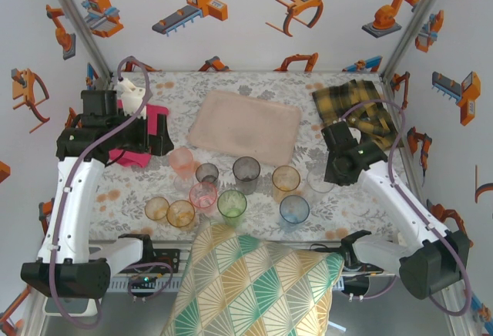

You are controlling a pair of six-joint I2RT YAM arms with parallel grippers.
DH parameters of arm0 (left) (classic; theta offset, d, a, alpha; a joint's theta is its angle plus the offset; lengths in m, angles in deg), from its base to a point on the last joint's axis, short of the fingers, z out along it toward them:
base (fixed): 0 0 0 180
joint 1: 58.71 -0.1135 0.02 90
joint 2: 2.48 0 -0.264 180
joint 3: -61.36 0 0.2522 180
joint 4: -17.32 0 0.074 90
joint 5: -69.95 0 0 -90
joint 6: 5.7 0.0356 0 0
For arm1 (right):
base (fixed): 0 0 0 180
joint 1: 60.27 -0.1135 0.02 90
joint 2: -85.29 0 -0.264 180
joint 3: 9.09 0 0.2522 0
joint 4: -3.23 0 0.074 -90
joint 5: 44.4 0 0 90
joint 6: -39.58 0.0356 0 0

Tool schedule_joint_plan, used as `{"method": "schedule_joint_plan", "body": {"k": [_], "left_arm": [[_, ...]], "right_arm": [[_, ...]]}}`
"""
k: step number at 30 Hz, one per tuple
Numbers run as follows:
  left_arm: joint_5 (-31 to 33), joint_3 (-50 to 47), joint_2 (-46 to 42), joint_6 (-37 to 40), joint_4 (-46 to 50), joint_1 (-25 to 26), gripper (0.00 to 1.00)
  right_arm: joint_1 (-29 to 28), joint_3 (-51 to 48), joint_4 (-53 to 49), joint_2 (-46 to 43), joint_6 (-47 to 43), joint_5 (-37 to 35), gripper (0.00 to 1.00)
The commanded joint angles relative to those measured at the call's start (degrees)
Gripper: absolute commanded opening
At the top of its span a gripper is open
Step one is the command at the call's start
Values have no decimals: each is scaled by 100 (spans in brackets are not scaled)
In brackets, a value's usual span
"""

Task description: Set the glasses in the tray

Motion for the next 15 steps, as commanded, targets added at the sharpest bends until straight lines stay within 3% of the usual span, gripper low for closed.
{"method": "schedule_joint_plan", "body": {"k": [1,15], "left_arm": [[-69,-46,-117,-76,-81,32,97],[-77,-49,-156,-100,-75,43,97]], "right_arm": [[-36,-93,44,4,-97,-179,24],[-37,-57,103,-10,-211,-189,8]]}}
